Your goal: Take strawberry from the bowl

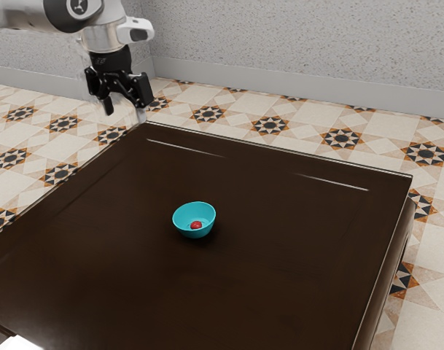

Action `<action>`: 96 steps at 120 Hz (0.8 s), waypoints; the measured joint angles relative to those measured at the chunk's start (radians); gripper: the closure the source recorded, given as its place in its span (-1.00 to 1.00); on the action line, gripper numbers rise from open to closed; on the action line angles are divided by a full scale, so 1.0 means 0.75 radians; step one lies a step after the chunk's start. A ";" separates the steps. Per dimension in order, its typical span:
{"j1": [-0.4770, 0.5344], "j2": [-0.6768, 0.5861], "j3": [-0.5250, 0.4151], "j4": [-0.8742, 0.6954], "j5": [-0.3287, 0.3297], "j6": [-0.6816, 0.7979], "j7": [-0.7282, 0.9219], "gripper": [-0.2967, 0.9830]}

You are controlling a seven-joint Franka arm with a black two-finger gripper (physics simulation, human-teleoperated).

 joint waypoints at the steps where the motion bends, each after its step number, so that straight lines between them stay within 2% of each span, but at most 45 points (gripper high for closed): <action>1: 0.021 0.027 -0.024 0.032 0.005 -0.004 0.010 -0.54; 5: 0.063 0.100 -0.092 0.120 0.024 -0.019 0.050 -0.54; 10: 0.050 0.146 -0.135 0.176 0.040 -0.035 0.096 -0.54; 21: 0.026 0.179 -0.166 0.215 0.055 -0.060 0.186 -0.53; 31: 0.082 0.182 -0.190 0.234 0.024 -0.074 0.269 -0.54; 45: -0.068 0.151 -0.233 0.269 0.066 -0.127 0.469 -0.53; 58: -0.120 0.194 -0.267 0.247 0.132 -0.154 0.730 -0.52; 73: -0.017 0.285 -0.274 -0.210 0.169 0.128 1.021 -0.52; 83: 0.010 0.371 -0.275 -0.309 0.181 0.303 1.185 -0.53; 96: 0.045 0.385 -0.276 -0.343 0.186 0.453 1.332 -0.53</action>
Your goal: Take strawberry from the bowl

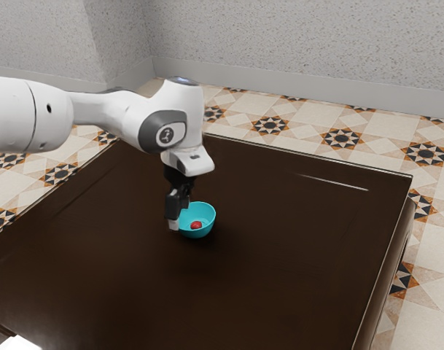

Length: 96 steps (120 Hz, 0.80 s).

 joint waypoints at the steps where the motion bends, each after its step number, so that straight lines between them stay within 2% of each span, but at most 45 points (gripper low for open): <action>1: 0.002 -0.002 -0.001 -0.001 0.000 0.008 -0.006 -0.53; 16: 0.036 -0.054 -0.093 -0.010 -0.024 0.102 -0.226 -0.53; 32: 0.107 -0.072 -0.074 -0.039 -0.089 0.203 -0.514 -0.52; 52: 0.067 -0.019 0.019 -0.079 -0.110 0.379 -0.928 -0.23; 64: 0.019 0.000 0.073 -0.071 -0.027 0.405 -1.199 -0.06; 76: -0.008 0.044 0.107 -0.053 0.020 0.410 -1.461 0.03; 96: -0.045 0.152 0.161 0.044 0.045 0.416 -1.812 -0.10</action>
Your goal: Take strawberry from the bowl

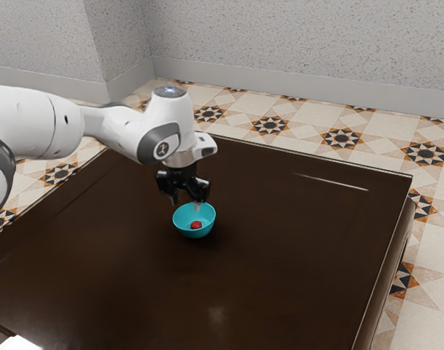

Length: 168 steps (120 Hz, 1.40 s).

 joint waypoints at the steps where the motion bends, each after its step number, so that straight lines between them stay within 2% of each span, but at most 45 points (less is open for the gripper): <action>1: -0.004 0.002 0.001 0.001 0.000 0.000 -0.015 -0.10; 16: -0.048 0.030 0.007 0.007 -0.001 0.003 -0.219 -0.01; 40: -0.044 0.063 0.019 0.003 0.003 0.005 -0.465 0.19; 68: -0.046 0.094 0.041 0.013 0.011 0.020 -0.653 0.22; 168: -0.062 0.203 0.048 0.051 0.018 0.139 -0.887 0.19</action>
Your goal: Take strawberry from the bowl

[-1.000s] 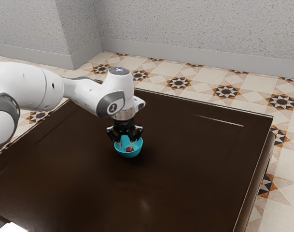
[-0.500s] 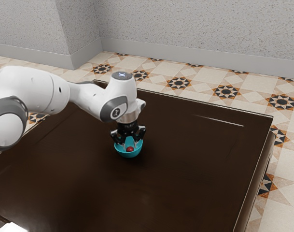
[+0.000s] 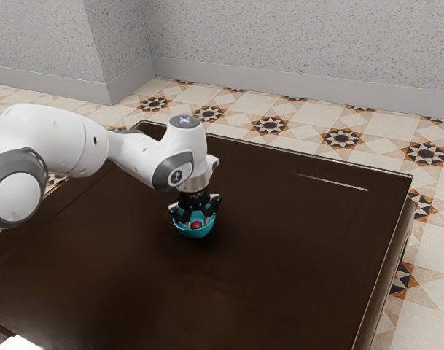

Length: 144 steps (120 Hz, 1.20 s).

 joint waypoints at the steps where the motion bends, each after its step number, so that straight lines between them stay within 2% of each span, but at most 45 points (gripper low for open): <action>1: 0.000 0.000 0.000 0.000 0.000 0.000 -0.001 0.19; 12: -0.001 0.002 0.003 0.000 0.005 0.000 -0.008 0.21; 31: -0.005 -0.006 0.006 -0.002 0.026 -0.011 -0.040 0.50; 44: -0.005 -0.026 0.007 -0.003 0.021 -0.004 -0.054 0.56; 62: -0.004 -0.118 -0.002 -0.025 0.016 -0.004 -0.063 0.50; 72: -0.018 -0.178 -0.096 -0.045 0.012 -0.007 -0.066 0.47; 92: -0.411 -0.127 -0.155 0.023 0.002 -0.009 -0.071 0.43; 112: -0.454 -0.154 -0.151 0.043 -0.006 -0.006 -0.063 -0.06; 126: -0.423 -0.208 -0.150 0.004 -0.009 -0.010 -0.057 -0.26; 132: -0.375 -0.380 -0.154 -0.073 -0.038 -0.087 -0.024 -0.32; 136: -0.275 -0.595 -0.155 -0.054 -0.079 -0.244 0.038 -0.35; 138: -0.207 -0.681 -0.150 0.039 -0.099 -0.339 0.075 -0.36; 144: 0.016 -0.816 -0.139 0.243 -0.117 -0.562 0.245 -0.40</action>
